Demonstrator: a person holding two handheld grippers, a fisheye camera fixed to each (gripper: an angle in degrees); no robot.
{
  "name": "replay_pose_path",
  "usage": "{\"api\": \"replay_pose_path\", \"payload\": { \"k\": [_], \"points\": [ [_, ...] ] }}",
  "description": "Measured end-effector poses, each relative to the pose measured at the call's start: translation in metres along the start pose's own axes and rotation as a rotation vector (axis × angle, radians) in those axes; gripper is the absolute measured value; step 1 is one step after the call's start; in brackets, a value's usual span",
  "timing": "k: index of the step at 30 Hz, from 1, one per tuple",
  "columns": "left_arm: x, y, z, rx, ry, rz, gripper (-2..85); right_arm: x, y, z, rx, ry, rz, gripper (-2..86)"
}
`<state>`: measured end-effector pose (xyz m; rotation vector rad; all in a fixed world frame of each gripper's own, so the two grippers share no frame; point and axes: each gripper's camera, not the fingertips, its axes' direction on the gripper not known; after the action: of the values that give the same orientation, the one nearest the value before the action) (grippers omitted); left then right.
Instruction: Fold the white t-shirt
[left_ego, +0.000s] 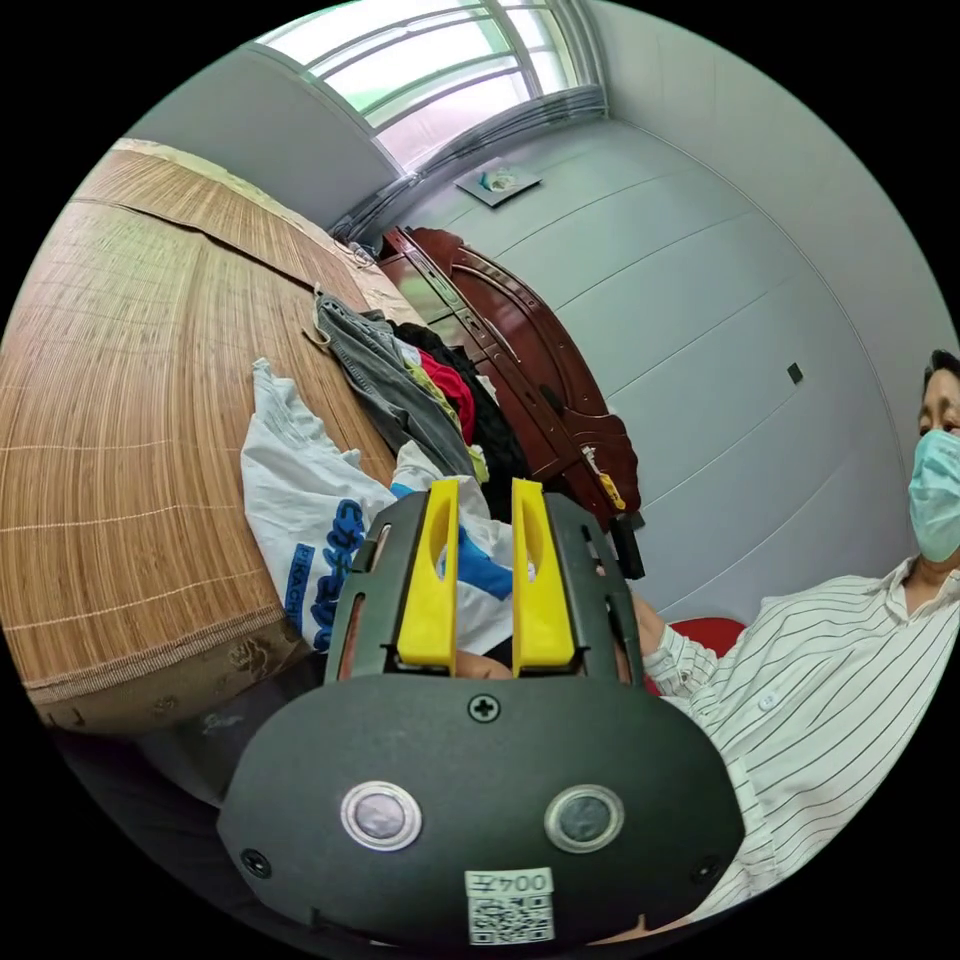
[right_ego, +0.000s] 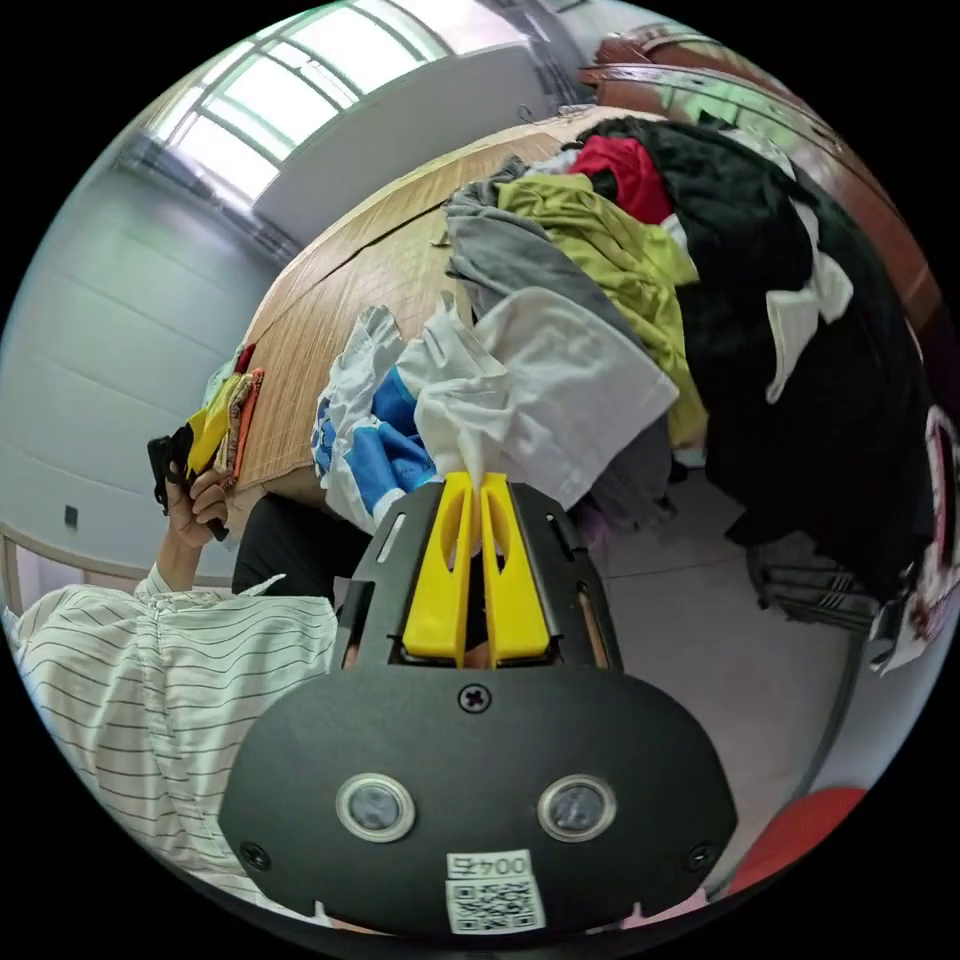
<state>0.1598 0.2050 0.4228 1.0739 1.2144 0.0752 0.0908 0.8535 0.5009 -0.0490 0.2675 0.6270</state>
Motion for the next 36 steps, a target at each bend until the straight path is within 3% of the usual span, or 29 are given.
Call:
{"api": "replay_pose_path", "payload": {
  "k": [6,10,14,22,27,29,30,32,34,36],
  "points": [
    [0.001,-0.014,0.035,-0.104,-0.007,0.003,8.6,0.024,0.005,-0.004,0.067,0.034,-0.007,12.1],
    [0.012,-0.02,0.083,-0.238,0.035,0.028,9.9,0.037,-0.009,-0.003,0.053,0.091,-0.048,13.1],
    [0.022,-0.023,0.128,-0.362,0.073,0.053,11.3,0.064,-0.026,0.007,0.026,-0.004,-0.061,13.0],
    [0.041,-0.022,0.168,-0.465,0.084,0.103,11.9,0.072,-0.052,0.0,-0.022,-0.03,-0.185,13.3],
    [0.039,-0.015,0.173,-0.483,0.088,0.092,12.0,0.102,-0.058,0.004,-0.055,0.009,-0.107,13.5],
    [0.038,-0.013,0.175,-0.489,0.096,0.083,12.2,0.115,-0.063,0.019,-0.101,0.018,-0.091,12.9],
    [0.039,-0.013,0.175,-0.49,0.097,0.085,12.2,0.127,-0.067,0.029,-0.134,0.002,-0.063,5.8],
    [0.046,-0.013,0.174,-0.494,0.089,0.108,12.6,0.141,-0.071,0.03,-0.146,-0.064,-0.036,1.1],
    [0.054,-0.015,0.171,-0.488,0.082,0.139,13.2,0.14,-0.074,0.01,-0.077,-0.141,-0.055,0.2],
    [0.062,-0.016,0.166,-0.473,0.066,0.175,14.2,0.133,-0.081,-0.026,0.035,-0.348,-0.029,-0.4]
  ]
}}
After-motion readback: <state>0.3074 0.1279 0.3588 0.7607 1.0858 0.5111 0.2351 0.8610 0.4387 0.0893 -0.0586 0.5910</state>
